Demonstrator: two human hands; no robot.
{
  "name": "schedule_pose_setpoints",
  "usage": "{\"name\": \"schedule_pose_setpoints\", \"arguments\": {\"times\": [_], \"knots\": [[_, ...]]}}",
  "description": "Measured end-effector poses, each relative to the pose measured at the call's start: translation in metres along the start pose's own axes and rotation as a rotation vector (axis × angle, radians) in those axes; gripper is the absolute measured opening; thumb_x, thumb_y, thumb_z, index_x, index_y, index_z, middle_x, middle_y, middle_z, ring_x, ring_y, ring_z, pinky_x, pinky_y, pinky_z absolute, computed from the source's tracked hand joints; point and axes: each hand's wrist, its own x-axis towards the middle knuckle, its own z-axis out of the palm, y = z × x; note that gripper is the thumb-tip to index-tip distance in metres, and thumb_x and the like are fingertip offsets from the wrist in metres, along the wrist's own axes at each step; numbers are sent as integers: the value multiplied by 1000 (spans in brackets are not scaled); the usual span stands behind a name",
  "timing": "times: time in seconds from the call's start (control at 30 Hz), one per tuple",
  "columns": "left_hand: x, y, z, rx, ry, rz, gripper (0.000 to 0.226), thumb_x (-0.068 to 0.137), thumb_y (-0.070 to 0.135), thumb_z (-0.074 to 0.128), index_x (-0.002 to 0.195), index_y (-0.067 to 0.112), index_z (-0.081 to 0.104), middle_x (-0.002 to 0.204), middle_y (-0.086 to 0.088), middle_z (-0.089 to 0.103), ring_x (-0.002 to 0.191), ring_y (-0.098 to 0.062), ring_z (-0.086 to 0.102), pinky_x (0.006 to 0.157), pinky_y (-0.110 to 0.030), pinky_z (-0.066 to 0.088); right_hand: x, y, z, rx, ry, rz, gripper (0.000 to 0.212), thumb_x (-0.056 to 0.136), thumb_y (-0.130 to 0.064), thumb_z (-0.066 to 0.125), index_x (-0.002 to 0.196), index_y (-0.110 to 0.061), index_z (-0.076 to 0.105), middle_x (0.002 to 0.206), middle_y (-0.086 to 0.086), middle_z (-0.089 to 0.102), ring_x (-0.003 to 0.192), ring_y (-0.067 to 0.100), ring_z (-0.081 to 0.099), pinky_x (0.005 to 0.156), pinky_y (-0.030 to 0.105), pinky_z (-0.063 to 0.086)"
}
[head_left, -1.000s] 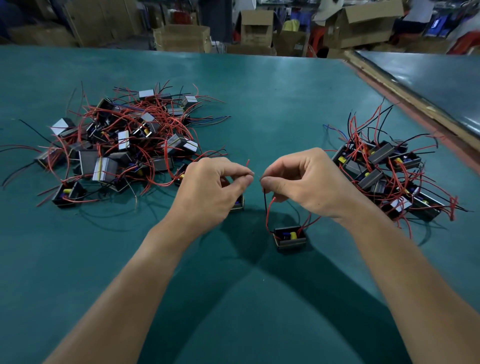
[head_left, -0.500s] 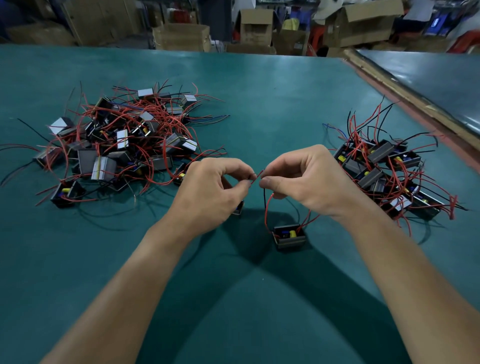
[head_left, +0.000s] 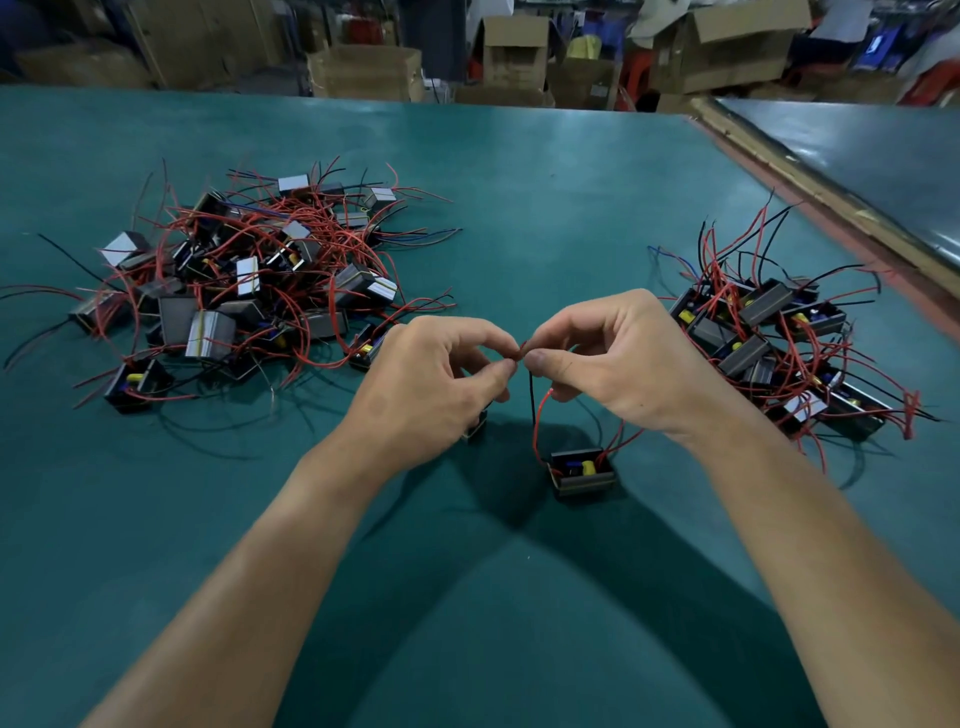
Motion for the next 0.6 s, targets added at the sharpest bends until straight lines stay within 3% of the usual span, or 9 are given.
{"name": "schedule_pose_setpoints", "arguments": {"times": [0.17,0.33,0.5,0.6], "knots": [[-1,0,1,-1,-48,-8,12,83,29,64,87,33,75,64,7,71,53,-32,62,49,-46,55,0,0,0,4,6,-1,13,85,-5,75,77,-15,76,62,-1,70,54,7,62,54,17,51],[-1,0,3,-26,-113,-23,16,80,31,62,85,27,77,61,6,68,45,-13,53,49,-36,50,0,1,1,-9,3,-25,14,86,-4,74,76,-14,76,66,4,72,53,10,62,54,19,51],[-1,0,5,-64,-106,0,17,79,36,65,82,24,76,60,0,63,47,-13,46,47,-38,46,0,1,1,-6,0,-25,14,87,-1,72,76,-10,75,66,4,72,56,13,64,56,25,56],[-1,-2,5,-70,-90,20,14,78,37,69,81,26,77,48,11,53,44,-6,39,44,-25,34,-1,-1,2,20,-5,-22,13,86,-2,73,76,-10,75,64,2,72,55,11,63,55,20,54]]}}
